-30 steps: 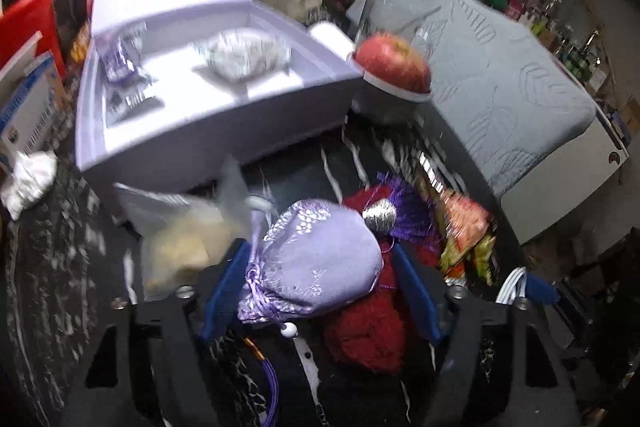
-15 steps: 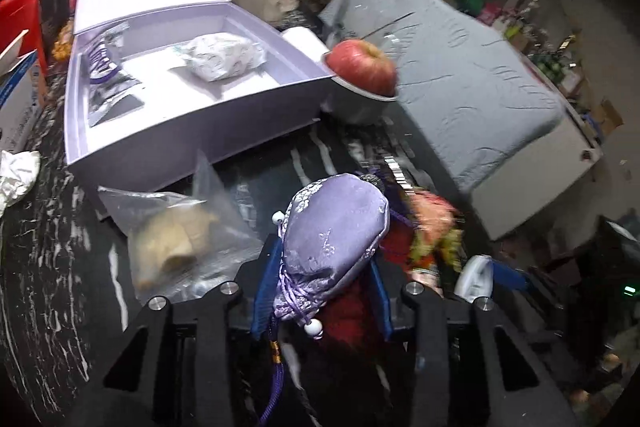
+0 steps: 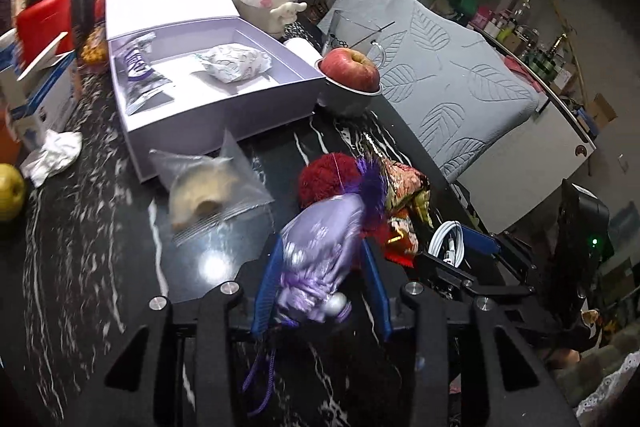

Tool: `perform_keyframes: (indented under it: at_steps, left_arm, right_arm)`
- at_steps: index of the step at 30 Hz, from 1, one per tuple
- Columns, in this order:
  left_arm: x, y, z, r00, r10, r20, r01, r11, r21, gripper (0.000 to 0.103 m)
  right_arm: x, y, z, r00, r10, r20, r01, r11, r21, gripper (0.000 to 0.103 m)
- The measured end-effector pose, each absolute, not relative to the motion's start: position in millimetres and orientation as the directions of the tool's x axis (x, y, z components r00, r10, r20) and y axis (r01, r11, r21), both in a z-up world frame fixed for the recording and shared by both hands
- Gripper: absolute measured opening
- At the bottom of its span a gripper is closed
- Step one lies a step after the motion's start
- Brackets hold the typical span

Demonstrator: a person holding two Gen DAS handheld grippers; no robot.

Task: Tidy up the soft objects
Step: 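Grasp the lavender drawstring sachet with the left tool, then lift the lavender sachet with the left tool above the table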

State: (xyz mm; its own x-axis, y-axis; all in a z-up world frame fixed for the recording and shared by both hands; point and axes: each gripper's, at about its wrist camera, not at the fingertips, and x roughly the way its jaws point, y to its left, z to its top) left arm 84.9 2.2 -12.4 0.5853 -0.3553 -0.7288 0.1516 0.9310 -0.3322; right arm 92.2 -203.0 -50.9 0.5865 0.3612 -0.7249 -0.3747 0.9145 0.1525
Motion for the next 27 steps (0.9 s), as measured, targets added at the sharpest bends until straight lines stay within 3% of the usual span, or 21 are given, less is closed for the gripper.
perform_keyframes:
  at_steps: [2, 11, 16, 27]
  left_arm:
    - [80, 4, -12, 0.594, -0.353, -0.723, 0.142, 0.931, -0.337, 0.035]
    - [81, 14, -37, 0.574, -0.346, -0.742, 0.067, 0.923, -0.379, 0.035]
    - [88, 2, -51, 0.511, -0.29, -0.809, 0.099, 0.955, -0.28, 0.039]
    - [105, -8, -67, 0.52, -0.209, -0.828, 0.127, 0.978, -0.167, 0.046]
  right_arm:
    - [89, -199, -49, 0.585, 0.372, -0.72, -0.394, 0.907, 0.149, 0.079]
    - [80, -186, -50, 0.575, 0.392, -0.718, -0.442, 0.888, 0.131, 0.079]
    - [81, -185, -53, 0.568, 0.388, -0.726, -0.424, 0.894, 0.145, 0.079]
    - [89, -185, -56, 0.564, 0.361, -0.743, -0.394, 0.908, 0.143, 0.079]
